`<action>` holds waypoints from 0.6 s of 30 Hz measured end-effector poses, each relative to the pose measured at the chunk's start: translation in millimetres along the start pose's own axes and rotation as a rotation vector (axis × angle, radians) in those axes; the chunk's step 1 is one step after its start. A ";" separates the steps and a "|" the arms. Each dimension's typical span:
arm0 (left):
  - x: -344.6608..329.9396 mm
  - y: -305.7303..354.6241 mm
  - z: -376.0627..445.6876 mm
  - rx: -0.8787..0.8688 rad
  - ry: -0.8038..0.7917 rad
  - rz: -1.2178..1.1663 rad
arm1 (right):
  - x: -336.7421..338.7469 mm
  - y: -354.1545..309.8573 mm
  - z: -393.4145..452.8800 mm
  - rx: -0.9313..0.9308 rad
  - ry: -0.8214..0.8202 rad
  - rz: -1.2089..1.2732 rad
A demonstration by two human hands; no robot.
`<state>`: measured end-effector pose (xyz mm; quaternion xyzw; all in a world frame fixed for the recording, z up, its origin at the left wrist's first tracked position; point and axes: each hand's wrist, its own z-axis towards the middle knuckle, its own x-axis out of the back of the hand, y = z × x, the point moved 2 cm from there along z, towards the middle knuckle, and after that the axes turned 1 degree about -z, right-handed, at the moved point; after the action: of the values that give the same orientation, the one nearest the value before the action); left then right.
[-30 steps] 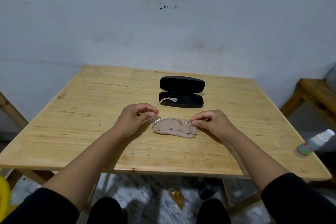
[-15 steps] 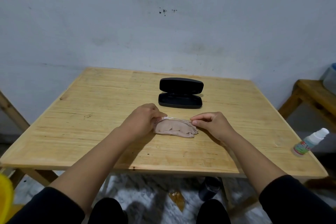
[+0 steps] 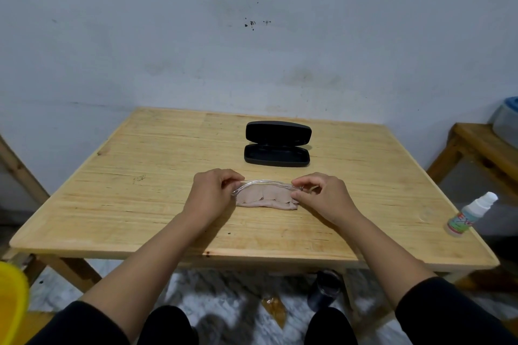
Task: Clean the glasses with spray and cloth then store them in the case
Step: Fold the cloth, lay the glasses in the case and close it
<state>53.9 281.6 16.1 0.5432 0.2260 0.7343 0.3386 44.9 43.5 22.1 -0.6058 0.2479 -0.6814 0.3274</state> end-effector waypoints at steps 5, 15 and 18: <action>-1.7 4.9 8.5 -0.006 0.057 -0.034 | -0.4 1.6 7.6 -0.007 0.110 0.000; -7.4 25.7 71.2 -0.104 0.206 -0.080 | 28.3 -10.4 67.0 0.029 0.258 0.068; -13.8 25.5 84.8 -0.077 0.222 -0.095 | 28.1 -7.7 83.2 0.003 0.302 0.077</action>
<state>130.6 251.2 51.1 0.4337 0.2591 0.7813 0.3666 124.6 32.5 58.3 -0.4860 0.3165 -0.7521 0.3129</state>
